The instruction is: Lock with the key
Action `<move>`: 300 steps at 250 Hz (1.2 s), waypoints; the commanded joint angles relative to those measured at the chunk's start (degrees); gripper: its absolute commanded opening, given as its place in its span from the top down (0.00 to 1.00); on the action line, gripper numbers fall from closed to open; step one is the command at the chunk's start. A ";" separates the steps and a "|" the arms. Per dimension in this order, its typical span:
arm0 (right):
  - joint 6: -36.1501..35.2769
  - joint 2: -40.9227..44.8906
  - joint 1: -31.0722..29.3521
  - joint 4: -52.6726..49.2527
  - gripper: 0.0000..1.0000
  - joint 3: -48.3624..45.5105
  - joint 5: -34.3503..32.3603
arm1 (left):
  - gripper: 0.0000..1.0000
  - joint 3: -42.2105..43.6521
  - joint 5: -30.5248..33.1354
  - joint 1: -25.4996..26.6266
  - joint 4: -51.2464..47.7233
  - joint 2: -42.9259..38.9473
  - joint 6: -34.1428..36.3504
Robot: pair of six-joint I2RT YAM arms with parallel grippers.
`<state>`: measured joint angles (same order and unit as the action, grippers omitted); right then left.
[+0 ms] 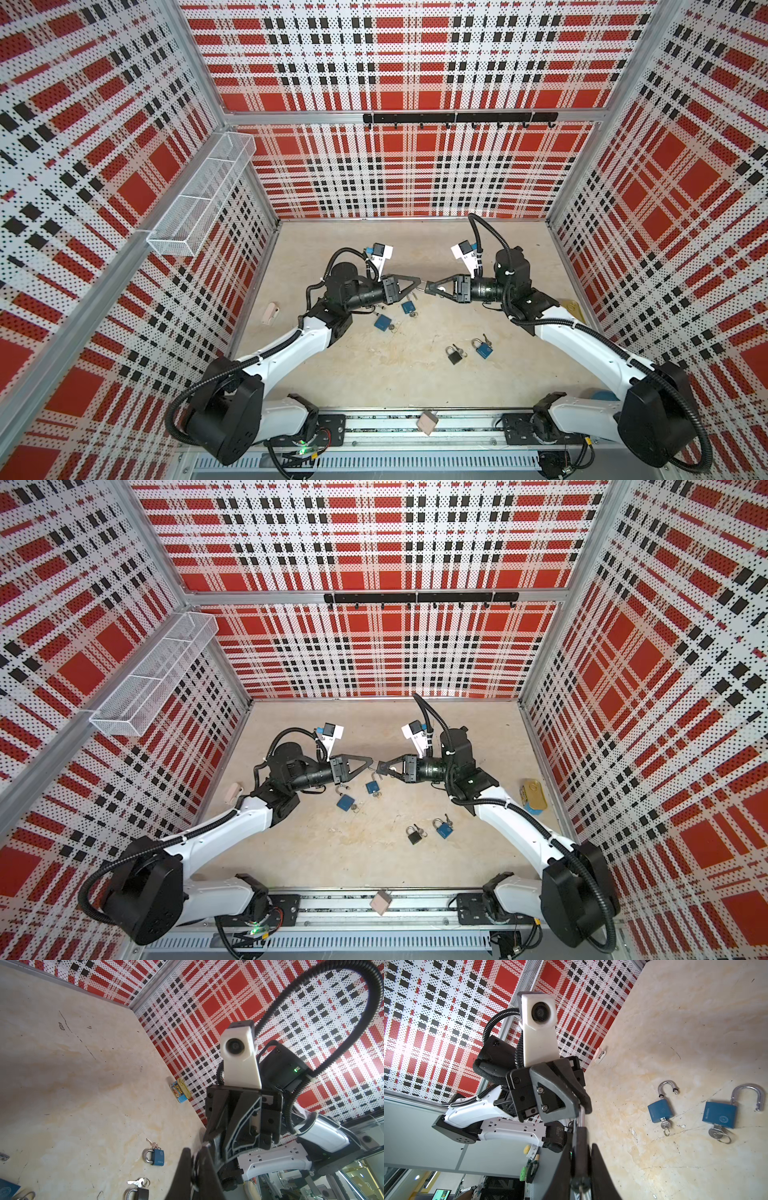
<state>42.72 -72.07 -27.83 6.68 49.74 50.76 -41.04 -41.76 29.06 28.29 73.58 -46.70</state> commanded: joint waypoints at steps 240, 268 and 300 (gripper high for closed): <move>4.68 1.41 -1.60 19.33 1.00 -0.39 6.78 | 1.00 1.75 9.30 8.68 -6.53 1.08 3.64; 4.13 1.50 -1.59 19.02 1.00 -0.31 6.24 | 1.00 2.52 10.18 9.63 -6.52 0.33 3.02; 4.01 1.07 -1.53 19.49 1.00 -0.27 5.84 | 1.00 3.10 10.79 10.85 -6.58 -0.44 2.25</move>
<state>49.04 -73.23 -26.57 13.74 47.86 52.10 -40.07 -27.81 35.11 28.62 71.68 -43.68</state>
